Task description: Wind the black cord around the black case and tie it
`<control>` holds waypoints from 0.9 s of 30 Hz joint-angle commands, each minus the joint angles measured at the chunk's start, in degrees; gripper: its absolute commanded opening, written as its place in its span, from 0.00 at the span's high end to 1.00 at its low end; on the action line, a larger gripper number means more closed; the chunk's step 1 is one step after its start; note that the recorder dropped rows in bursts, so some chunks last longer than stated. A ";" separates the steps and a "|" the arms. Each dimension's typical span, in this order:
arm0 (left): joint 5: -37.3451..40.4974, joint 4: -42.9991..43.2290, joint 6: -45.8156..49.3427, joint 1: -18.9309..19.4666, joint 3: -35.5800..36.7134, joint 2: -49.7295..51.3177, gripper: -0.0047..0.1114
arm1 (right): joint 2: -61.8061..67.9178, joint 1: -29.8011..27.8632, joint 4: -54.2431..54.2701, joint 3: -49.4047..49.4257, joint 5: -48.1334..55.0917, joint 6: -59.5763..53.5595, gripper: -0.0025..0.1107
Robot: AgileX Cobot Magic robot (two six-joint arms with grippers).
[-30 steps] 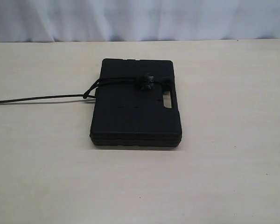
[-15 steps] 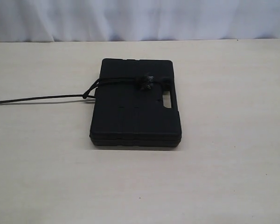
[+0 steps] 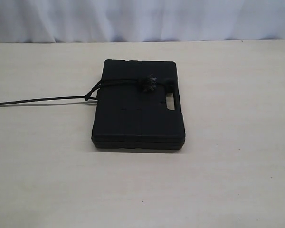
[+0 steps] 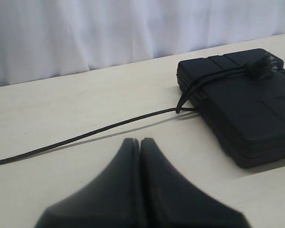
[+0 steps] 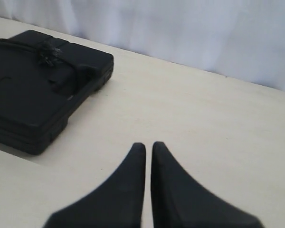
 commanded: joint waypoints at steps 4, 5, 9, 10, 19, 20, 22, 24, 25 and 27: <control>-0.80 0.73 -0.35 0.11 0.05 -0.11 0.96 | -0.32 -4.98 -0.34 0.13 -0.47 0.07 0.94; -0.80 0.73 -0.35 0.11 0.05 -0.11 0.96 | -0.32 -5.80 0.35 0.13 -0.47 0.07 0.94; -0.80 0.73 -0.35 0.11 0.05 -0.11 0.96 | -0.32 -8.75 0.71 0.13 -0.47 0.07 0.94; -0.80 0.73 -0.35 0.11 0.05 -0.11 0.96 | -0.32 -8.88 0.71 0.13 -0.47 0.07 0.94; -0.80 0.73 -0.35 0.11 0.05 -0.11 0.96 | -0.32 -8.91 0.71 0.13 -0.48 0.07 0.94; -0.80 0.73 -0.35 0.11 0.05 -0.11 0.96 | -0.32 -8.91 0.71 0.13 -0.48 0.07 0.94; -0.80 0.73 -0.35 0.11 0.05 -0.11 0.96 | -0.32 -8.91 0.71 0.13 -0.48 0.07 0.94; -0.80 0.73 -0.35 0.11 0.05 -0.11 0.96 | -0.32 -8.91 0.71 0.13 -0.48 0.07 0.94; -0.80 0.73 -0.35 0.11 0.05 -0.11 0.96 | -0.32 -8.91 0.71 0.13 -0.48 0.07 0.94; -0.80 0.73 -0.35 0.11 0.05 -0.11 0.96 | -0.32 -8.91 0.71 0.13 -0.48 0.07 0.94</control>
